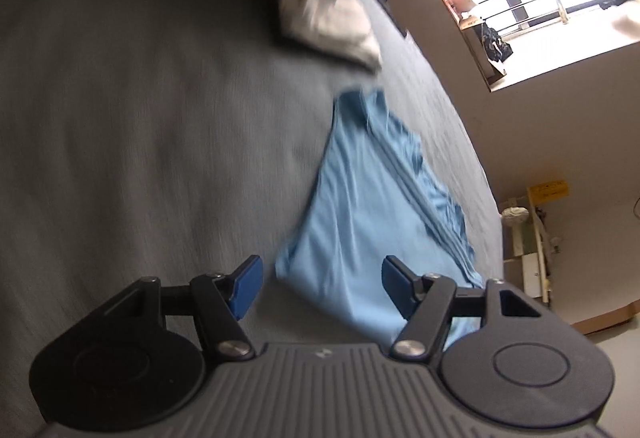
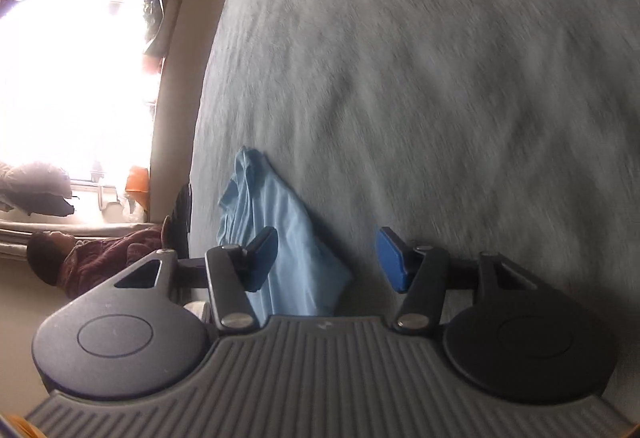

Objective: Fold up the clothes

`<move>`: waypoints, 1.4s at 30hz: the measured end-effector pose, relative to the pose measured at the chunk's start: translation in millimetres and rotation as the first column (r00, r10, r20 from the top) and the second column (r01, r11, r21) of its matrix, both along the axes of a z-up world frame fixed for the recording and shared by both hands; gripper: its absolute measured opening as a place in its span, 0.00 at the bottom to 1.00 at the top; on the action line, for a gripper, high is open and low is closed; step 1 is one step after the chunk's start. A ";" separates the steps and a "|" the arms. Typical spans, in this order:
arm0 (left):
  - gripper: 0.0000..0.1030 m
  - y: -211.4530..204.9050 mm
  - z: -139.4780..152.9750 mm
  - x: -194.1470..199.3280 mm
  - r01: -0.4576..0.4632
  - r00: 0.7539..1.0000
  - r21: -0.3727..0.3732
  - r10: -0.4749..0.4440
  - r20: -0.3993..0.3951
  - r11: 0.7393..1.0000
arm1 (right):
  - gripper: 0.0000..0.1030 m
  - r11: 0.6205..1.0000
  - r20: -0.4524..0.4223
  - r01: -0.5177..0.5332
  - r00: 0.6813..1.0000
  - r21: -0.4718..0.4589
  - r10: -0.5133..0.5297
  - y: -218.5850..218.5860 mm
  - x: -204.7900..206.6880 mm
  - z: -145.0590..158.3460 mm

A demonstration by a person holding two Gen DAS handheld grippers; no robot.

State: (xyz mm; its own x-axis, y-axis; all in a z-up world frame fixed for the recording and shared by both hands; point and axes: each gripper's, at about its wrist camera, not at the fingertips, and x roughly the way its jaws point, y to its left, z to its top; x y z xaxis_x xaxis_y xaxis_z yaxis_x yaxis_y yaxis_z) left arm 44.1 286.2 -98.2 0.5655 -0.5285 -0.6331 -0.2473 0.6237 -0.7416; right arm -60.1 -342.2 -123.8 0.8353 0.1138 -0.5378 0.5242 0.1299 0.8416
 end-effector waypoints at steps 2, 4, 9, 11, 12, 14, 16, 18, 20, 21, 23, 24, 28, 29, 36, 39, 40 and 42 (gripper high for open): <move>0.63 -8.0 -9.2 -2.1 -0.007 1.000 -0.018 0.007 -0.007 1.000 | 0.47 1.000 -0.002 0.000 1.000 0.024 0.000 8.1 -1.3 -1.7; 0.63 -10.7 -13.8 0.1 -0.023 1.000 -0.014 0.023 -0.005 1.000 | 0.44 0.999 -0.004 0.000 1.000 0.048 0.001 16.2 -2.3 -3.4; 0.54 -17.6 -25.1 5.5 -0.064 0.998 -0.005 0.064 0.001 0.998 | 0.37 0.993 -0.001 -0.008 1.000 0.116 0.008 30.7 6.6 -7.9; 0.40 -20.3 -29.7 7.6 -0.081 0.997 -0.001 0.081 0.004 0.997 | 0.34 0.990 -0.004 -0.007 1.000 0.139 0.007 34.0 8.3 -11.8; 0.36 -21.7 -31.9 8.7 -0.089 0.996 0.001 0.089 0.005 0.996 | 0.33 0.990 -0.009 -0.006 1.000 0.142 0.007 35.1 10.3 -13.3; 0.24 -20.5 -36.2 9.6 -0.104 0.995 -0.013 0.104 -0.001 0.994 | 0.30 0.989 -0.017 -0.004 1.000 0.147 0.006 37.2 14.2 -16.5; 0.18 -19.1 -39.9 9.9 -0.115 0.993 -0.024 0.115 -0.003 0.993 | 0.29 0.987 -0.015 0.012 1.000 0.160 -0.010 35.8 15.9 -20.3; 0.14 -17.9 -43.4 10.2 -0.123 0.992 -0.033 0.123 -0.003 0.992 | 0.25 0.984 -0.005 0.030 1.000 0.175 -0.030 33.4 19.2 -23.1; 0.12 -17.1 -46.5 10.9 -0.128 0.992 -0.041 0.128 -0.004 0.991 | 0.11 0.982 0.016 0.030 0.999 0.188 -0.034 32.6 19.0 -26.0; 0.12 -16.8 -47.8 11.4 -0.129 0.992 -0.044 0.129 -0.005 0.991 | 0.08 0.981 0.025 0.027 0.999 0.190 -0.032 32.6 19.0 -26.8; 0.12 -16.8 -50.3 12.1 -0.131 0.991 -0.049 0.131 -0.005 0.990 | 0.00 0.984 0.044 0.018 0.999 0.177 -0.027 33.5 19.7 -25.1; 0.11 -17.1 -51.3 12.3 -0.131 0.991 -0.051 0.131 -0.003 0.990 | 0.00 0.987 0.048 0.021 0.998 0.156 -0.029 34.1 18.7 -22.7; 0.09 -16.3 -56.8 12.8 -0.141 0.990 -0.071 0.141 -0.006 0.987 | 0.00 0.994 0.027 0.074 0.997 0.075 -0.077 27.6 8.7 -23.4; 0.09 -16.1 -58.0 12.8 -0.143 0.990 -0.076 0.143 -0.006 0.987 | 0.00 0.992 0.007 0.094 0.995 0.090 -0.095 25.0 5.0 -28.6; 0.09 -16.4 -61.6 12.8 -0.144 0.990 -0.101 0.144 -0.004 0.984 | 0.03 0.991 0.025 0.056 0.998 0.121 -0.060 30.2 2.6 -18.7; 0.09 -15.0 -62.4 12.5 -0.152 0.988 -0.108 0.153 -0.006 0.982 | 0.11 1.000 0.039 -0.027 0.999 0.004 0.027 33.8 16.9 1.1; 0.09 -12.8 -62.5 9.6 -0.153 0.988 -0.109 0.153 -0.006 0.982 | 0.19 0.994 0.027 -0.070 0.997 -0.080 0.073 35.6 26.2 9.7; 0.09 -12.2 -62.8 8.7 -0.152 0.988 -0.110 0.153 -0.006 0.982 | 0.35 0.948 -0.015 -0.177 0.984 -0.263 0.180 38.8 45.2 26.2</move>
